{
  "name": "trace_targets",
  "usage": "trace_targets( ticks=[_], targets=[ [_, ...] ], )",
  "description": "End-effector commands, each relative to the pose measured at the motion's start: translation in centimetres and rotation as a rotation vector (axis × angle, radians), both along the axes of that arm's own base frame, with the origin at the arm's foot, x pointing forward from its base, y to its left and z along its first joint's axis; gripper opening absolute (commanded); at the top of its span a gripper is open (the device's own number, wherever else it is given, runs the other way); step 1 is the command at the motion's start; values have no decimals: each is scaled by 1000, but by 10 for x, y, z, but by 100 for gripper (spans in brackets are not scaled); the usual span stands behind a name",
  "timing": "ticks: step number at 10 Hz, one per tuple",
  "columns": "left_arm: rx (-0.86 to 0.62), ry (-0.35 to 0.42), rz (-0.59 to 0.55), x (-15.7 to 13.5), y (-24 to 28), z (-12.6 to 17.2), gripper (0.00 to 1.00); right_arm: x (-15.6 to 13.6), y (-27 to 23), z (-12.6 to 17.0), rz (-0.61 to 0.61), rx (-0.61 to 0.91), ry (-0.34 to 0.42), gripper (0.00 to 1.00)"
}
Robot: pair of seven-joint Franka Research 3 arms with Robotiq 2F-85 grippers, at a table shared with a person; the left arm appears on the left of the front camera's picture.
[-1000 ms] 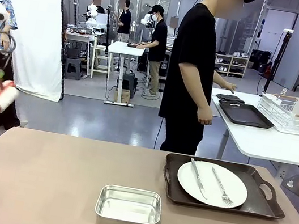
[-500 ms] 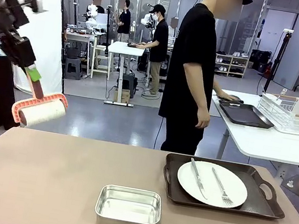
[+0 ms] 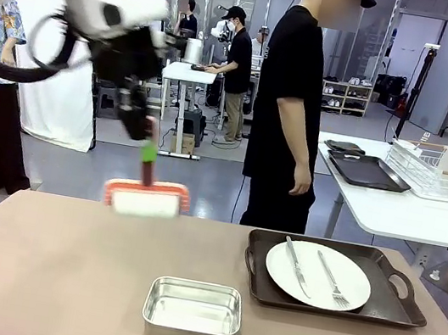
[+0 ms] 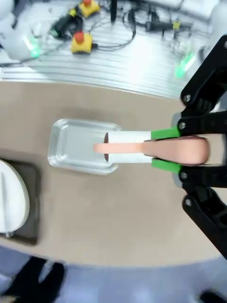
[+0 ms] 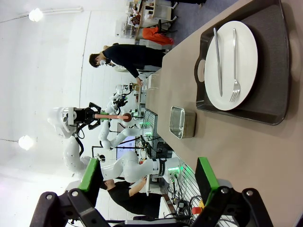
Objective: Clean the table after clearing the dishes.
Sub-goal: Place the Lint Roller back on top of the Airtight Container.
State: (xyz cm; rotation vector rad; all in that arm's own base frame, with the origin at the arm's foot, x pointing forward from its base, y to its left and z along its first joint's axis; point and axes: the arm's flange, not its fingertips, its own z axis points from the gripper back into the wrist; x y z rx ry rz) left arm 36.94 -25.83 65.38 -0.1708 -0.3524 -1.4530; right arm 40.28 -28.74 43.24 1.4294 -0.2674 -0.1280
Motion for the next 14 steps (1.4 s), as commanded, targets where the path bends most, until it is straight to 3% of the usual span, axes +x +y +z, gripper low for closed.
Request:
trace_targets(
  ticks=[1, 2, 3, 5, 7, 11, 14],
  targets=[
    [-29, -231, -105, 9, -34, -14, 21, -2, 0, 4, 0, 0, -7, 100],
    [-33, -207, -162, 5, -55, -25, 21, -2, 0, 4, 0, 0, -7, 100],
    [-20, -236, -196, 3, -70, -38, 21, -2, 0, 4, 0, 0, -7, 100],
    [28, -178, -239, -1, -79, -65, 21, -2, 0, 4, 0, 0, -7, 100],
    [30, -178, -197, -1, -78, -77, 21, -2, 0, 4, 0, 0, -7, 100],
    [25, -159, -220, 2, -89, -71, 21, -2, 0, 4, 0, 0, -7, 100],
    [89, -147, -193, 5, -98, -111, 21, -2, 0, 4, 0, 0, -7, 100]
  ],
)
